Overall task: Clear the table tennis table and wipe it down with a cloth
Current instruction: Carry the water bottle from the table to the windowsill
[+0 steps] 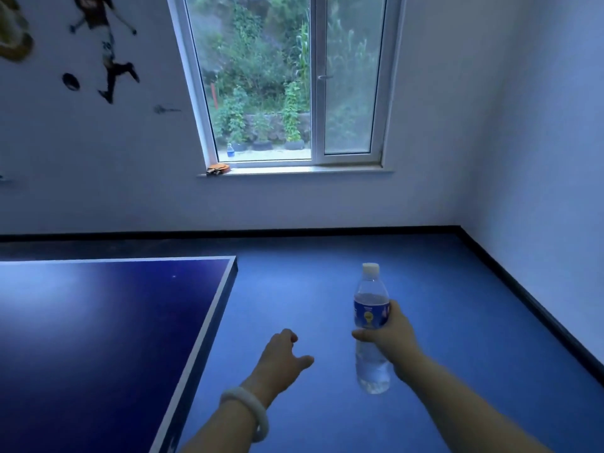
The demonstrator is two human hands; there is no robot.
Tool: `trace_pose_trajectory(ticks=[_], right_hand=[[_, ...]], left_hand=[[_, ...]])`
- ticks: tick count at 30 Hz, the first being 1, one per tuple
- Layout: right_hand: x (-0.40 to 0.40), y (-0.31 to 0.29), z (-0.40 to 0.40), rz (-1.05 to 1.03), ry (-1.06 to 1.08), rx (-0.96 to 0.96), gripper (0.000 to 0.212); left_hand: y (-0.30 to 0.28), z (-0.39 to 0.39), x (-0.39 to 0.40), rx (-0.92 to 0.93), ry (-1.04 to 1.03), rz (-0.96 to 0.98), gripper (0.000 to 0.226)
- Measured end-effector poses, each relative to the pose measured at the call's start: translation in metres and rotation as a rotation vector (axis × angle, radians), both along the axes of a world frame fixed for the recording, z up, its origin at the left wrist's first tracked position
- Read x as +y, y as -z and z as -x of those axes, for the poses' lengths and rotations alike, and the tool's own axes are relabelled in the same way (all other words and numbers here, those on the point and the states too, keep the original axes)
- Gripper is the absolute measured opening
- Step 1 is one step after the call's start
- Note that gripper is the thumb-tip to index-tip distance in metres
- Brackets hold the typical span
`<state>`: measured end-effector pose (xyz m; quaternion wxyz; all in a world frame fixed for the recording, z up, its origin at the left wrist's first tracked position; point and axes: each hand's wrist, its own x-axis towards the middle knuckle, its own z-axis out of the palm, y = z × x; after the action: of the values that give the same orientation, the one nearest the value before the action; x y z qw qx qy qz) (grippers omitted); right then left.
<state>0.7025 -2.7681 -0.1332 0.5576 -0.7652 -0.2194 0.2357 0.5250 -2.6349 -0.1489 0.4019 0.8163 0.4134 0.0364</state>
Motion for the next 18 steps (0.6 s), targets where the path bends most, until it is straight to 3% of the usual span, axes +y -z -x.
trace_pose_trajectory(ticks=[7,18], right_hand=[[0.174,0.001,-0.131,-0.014,-0.155,-0.004,0.053],[0.455,0.011,-0.244,0.000,-0.264,-0.029,0.050]], left_hand=[[-0.010,-0.121,0.144,-0.018,-0.156,-0.012,0.054],[0.005,-0.237,0.405,-0.027,-0.304,-0.006,0.051]])
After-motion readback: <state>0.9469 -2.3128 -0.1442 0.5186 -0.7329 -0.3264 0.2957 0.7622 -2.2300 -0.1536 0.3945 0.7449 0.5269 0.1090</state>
